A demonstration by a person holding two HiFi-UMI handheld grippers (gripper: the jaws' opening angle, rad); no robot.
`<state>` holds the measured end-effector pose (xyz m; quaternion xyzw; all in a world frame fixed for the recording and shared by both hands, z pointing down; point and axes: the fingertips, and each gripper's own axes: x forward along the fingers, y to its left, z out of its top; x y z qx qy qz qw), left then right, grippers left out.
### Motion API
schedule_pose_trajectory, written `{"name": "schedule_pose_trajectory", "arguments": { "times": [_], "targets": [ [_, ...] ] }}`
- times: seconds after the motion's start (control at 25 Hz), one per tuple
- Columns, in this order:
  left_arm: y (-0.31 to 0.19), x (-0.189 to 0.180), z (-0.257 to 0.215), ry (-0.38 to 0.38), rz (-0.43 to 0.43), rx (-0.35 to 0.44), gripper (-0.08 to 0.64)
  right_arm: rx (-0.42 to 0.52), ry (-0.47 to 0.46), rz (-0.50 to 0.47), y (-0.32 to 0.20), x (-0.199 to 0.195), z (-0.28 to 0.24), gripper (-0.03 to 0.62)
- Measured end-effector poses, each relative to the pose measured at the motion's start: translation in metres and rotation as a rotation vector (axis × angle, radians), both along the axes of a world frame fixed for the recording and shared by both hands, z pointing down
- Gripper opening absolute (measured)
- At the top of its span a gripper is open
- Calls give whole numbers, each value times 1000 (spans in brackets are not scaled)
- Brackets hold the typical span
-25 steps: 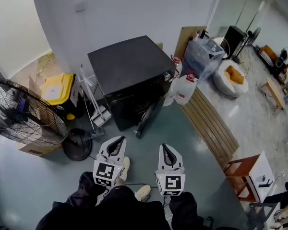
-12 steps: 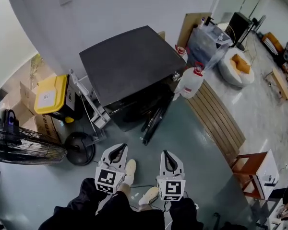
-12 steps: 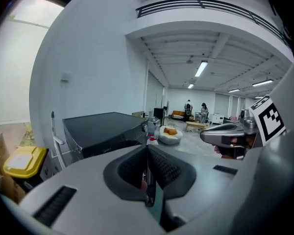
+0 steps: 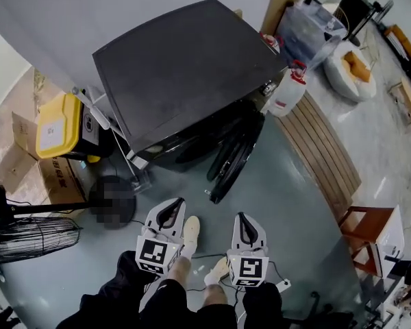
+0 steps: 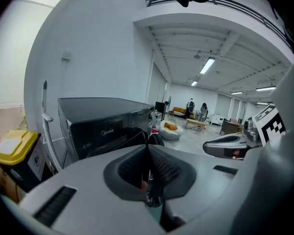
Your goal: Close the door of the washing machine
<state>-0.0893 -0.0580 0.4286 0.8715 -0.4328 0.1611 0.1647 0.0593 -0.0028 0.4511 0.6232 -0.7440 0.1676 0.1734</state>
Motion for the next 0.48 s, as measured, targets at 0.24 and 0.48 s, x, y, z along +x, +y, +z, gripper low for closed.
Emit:
{"name": "schedule_pose_trajectory", "arguments": {
  "times": [0.24,0.48],
  "targets": [
    [-17,6,60,-25,17,-35,31,-37,-13,-8,-19,-6,52,17],
    [-25,8,113,-8,10,-53,31,-80,-24,1,-28,-6,106,17]
  ]
}}
